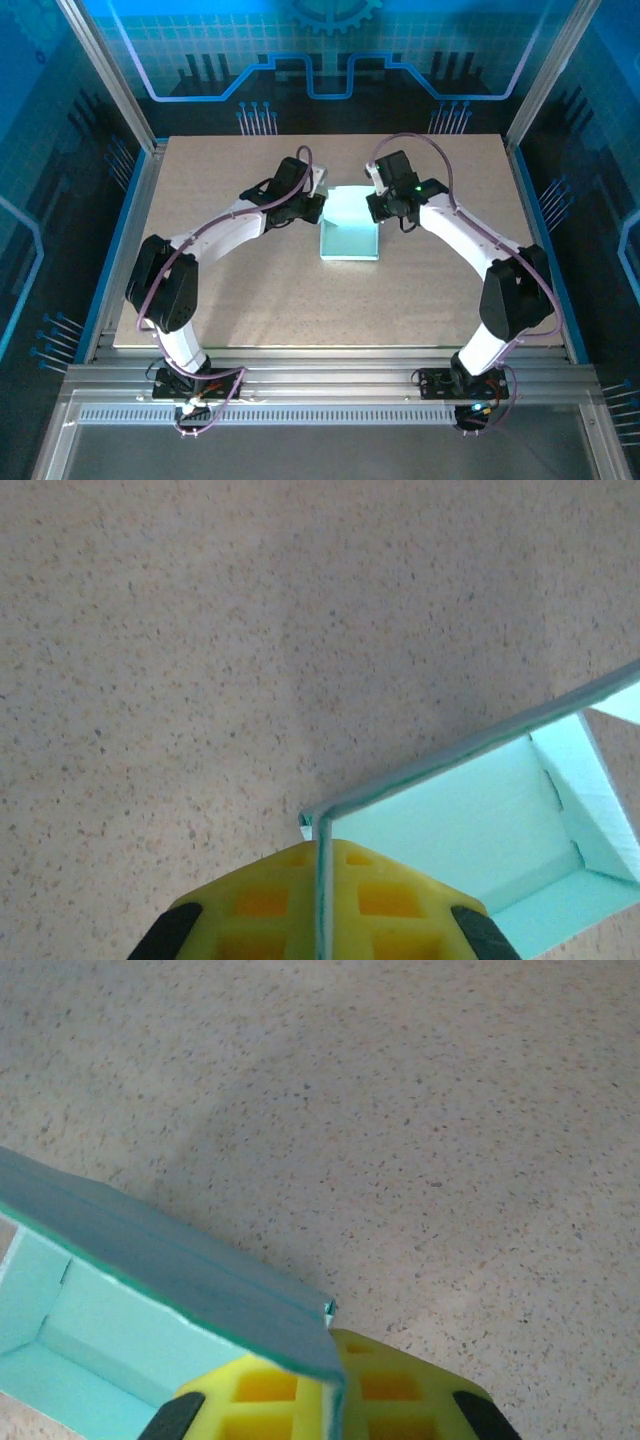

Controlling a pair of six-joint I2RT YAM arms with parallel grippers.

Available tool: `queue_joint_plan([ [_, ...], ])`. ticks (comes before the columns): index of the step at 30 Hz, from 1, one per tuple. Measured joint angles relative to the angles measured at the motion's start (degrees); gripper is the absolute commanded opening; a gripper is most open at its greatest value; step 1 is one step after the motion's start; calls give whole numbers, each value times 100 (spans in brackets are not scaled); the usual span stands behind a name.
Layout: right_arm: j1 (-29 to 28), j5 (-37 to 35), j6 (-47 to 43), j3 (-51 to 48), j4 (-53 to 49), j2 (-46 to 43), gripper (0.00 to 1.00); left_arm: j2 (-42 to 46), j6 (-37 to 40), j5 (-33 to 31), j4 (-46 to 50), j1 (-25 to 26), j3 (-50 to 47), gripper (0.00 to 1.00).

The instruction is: Fold the paper box

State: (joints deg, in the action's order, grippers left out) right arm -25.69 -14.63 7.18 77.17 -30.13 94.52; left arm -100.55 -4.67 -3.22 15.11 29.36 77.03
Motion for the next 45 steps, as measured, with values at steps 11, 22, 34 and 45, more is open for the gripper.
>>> queue_joint_plan([
  [11, -332, -1309, 1403, -520, 807, -205, 0, 153, -433, -761, -911, 433, -490, 0],
  [22, -444, -1425, 2162, -809, 1414, -208, 0, 264, -1084, -1508, -1174, 656, -702, 0],
  [34, -481, -1233, 2236, -1425, 2271, -205, 0, -17, -1665, -1958, -1423, 678, -688, 0],
  [45, -627, -1462, 2411, -1580, 2424, -118, 0, -17, -1705, -2122, -2302, 758, -1384, 0],
])
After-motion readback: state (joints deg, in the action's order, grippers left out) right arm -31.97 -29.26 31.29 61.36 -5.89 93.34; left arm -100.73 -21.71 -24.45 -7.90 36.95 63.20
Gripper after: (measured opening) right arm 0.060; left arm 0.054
